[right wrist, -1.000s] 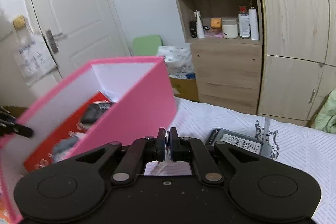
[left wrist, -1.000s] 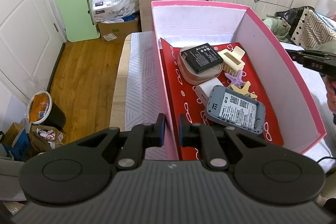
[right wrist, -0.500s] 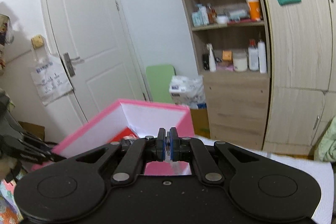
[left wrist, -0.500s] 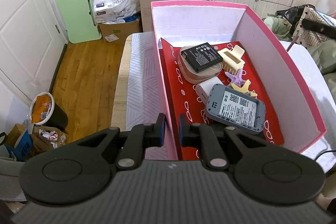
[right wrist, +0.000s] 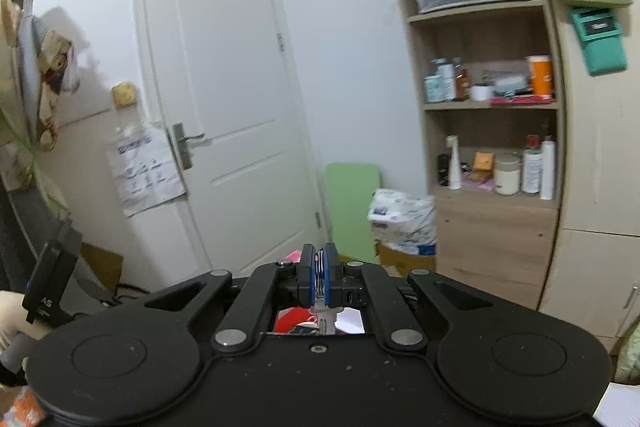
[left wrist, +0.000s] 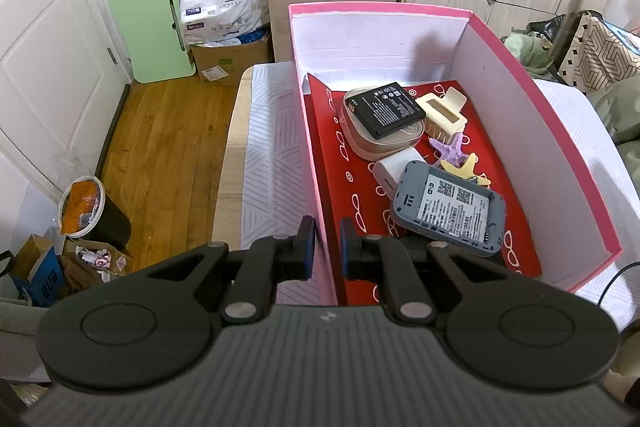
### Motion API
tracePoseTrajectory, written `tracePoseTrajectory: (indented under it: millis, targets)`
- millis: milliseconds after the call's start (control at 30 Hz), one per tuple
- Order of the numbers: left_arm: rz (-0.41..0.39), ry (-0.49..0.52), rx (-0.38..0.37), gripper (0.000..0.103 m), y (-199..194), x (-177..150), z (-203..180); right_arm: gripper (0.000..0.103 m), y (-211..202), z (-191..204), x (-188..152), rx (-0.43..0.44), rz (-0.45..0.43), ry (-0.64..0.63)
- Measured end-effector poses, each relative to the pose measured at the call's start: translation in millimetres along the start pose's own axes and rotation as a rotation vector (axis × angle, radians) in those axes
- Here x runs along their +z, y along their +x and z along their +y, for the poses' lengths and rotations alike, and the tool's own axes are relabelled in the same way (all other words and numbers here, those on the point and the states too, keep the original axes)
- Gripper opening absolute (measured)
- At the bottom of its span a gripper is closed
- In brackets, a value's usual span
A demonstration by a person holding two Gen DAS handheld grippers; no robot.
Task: Organize rigid objects
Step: 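Lower the keys into the pink box and open the right tool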
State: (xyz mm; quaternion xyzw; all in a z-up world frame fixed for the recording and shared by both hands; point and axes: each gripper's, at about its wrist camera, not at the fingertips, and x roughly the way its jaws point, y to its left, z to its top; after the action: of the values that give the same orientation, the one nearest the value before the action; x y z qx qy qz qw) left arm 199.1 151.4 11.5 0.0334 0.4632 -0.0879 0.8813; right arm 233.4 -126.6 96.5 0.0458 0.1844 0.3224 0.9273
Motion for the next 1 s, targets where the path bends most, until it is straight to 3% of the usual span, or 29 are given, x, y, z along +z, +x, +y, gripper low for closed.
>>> tracePoseTrajectory:
  millis: [233, 400, 833, 1000]
  targets:
    - [0.001, -0.008, -0.005, 0.01, 0.2, -0.1, 1.0, 0.005, 40.6, -0.3, -24.6, 0.054, 0.078, -0.01]
    - [-0.002, -0.014, -0.015, 0.01, 0.4, -0.9, 2.6, 0.005, 67.2, -5.2, -41.2, 0.026, 0.139, 0.004]
    - [0.003, -0.014, -0.018, 0.01, 0.7, 0.8, 2.0, 0.005, 93.9, -13.7, -50.4, -0.078, 0.193, -0.049]
    - [0.002, -0.015, -0.019, 0.01, 1.2, 1.2, 1.6, 0.005, 100.9, -14.1, -52.5, -0.062, 0.226, -0.045]
